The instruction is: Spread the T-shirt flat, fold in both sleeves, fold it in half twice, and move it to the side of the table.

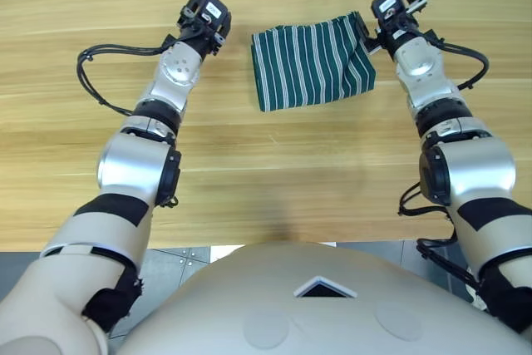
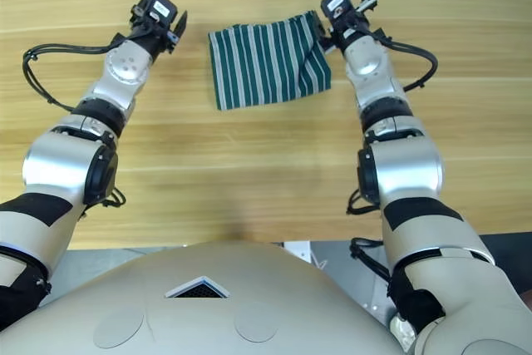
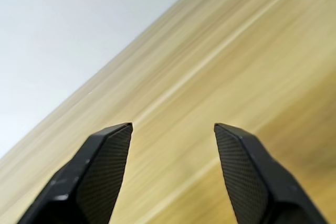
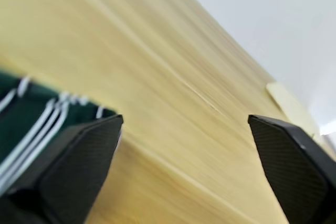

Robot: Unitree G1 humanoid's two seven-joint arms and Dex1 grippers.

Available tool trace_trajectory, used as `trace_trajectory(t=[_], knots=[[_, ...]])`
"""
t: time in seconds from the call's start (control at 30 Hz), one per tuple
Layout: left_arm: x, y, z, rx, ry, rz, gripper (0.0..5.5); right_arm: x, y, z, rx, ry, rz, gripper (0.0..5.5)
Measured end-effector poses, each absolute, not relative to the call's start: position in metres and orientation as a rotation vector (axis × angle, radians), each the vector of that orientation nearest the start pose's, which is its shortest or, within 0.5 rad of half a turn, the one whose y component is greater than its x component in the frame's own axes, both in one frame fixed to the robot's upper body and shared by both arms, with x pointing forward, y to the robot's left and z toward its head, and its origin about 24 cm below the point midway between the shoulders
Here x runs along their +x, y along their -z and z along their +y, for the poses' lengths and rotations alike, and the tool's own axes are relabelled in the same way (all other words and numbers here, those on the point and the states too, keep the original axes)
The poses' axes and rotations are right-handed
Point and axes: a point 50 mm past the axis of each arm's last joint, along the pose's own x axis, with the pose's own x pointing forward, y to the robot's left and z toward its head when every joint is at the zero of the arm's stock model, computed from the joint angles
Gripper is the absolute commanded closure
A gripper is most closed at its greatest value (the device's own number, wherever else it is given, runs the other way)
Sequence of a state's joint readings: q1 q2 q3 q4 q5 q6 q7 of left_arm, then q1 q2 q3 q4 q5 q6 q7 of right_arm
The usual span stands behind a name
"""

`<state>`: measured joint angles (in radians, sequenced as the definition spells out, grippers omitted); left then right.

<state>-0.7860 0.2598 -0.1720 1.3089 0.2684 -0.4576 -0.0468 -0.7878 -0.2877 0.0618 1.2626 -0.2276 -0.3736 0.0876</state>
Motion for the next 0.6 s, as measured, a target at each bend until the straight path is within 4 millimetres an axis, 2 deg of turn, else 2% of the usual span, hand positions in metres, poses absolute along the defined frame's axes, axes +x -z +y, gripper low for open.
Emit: trace_trajectory(t=[0.07, 0.13, 0.2, 0.27, 0.33, 0.4, 0.43, 0.6], knots=[[0.359, -0.033, 0.175, 0.604, 0.271, 0.081, 2.61, 0.369, -0.045, -0.185, -0.365, -0.174, 0.124, 0.74], [0.353, -0.030, 0.178, 0.557, 0.259, 0.047, 2.61, 0.370, -0.052, -0.182, -0.310, -0.176, 0.072, 0.74], [0.345, -0.027, 0.184, 0.496, 0.238, 0.007, 2.61, 0.368, -0.068, -0.175, -0.356, -0.218, -0.079, 0.74], [0.334, -0.026, 0.195, 0.402, 0.205, -0.062, 2.61, 0.350, -0.072, -0.154, -0.441, -0.337, -0.227, 0.74], [0.319, -0.028, 0.205, 0.313, 0.178, -0.148, 2.61, 0.321, -0.054, -0.123, -0.466, -0.494, -0.250, 0.74], [0.305, -0.027, 0.206, 0.275, 0.187, -0.197, 2.61, 0.301, -0.026, -0.093, -0.452, -0.603, -0.163, 0.74], [0.298, -0.026, 0.205, 0.259, 0.191, -0.213, 2.61, 0.299, -0.020, -0.086, -0.455, -0.627, -0.137, 0.74], [0.265, -0.022, 0.197, 0.223, 0.222, -0.231, 2.61, 0.307, -0.004, -0.082, -0.443, -0.652, -0.003, 0.74]])
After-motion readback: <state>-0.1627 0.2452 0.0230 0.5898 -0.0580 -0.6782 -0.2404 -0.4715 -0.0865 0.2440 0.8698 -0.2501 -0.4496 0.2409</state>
